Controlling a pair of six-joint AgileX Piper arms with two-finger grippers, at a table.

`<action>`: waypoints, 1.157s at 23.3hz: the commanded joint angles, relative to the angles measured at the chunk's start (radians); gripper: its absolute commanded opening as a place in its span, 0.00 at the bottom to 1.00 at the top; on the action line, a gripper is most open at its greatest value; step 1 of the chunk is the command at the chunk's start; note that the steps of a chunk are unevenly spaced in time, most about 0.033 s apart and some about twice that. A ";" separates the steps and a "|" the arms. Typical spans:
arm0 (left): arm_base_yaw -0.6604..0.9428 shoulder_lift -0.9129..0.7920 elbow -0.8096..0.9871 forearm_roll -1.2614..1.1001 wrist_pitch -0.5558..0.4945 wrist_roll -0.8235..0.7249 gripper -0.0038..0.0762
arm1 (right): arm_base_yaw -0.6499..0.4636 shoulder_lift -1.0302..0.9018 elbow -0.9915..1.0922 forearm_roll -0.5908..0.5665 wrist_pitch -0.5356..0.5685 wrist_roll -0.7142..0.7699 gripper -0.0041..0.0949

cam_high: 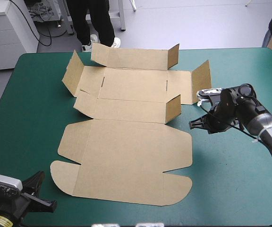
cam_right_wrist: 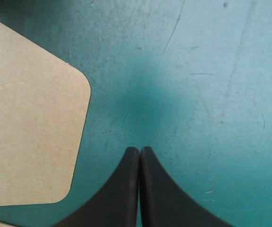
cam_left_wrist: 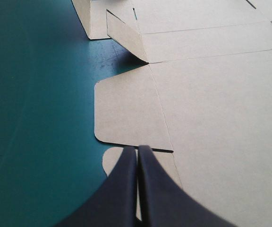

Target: Fold the box

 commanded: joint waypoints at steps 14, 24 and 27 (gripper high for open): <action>0.002 0.015 -0.025 -0.005 -0.076 -0.002 0.04 | 0.000 -0.033 -0.406 0.052 0.165 -0.052 0.03; 0.002 0.015 -0.025 -0.005 -0.076 -0.002 0.04 | 0.000 -0.033 -0.434 0.089 0.165 -0.067 0.26; 0.002 0.015 -0.025 -0.005 -0.076 -0.002 0.04 | 0.000 -0.033 -0.434 0.089 0.165 -0.067 0.36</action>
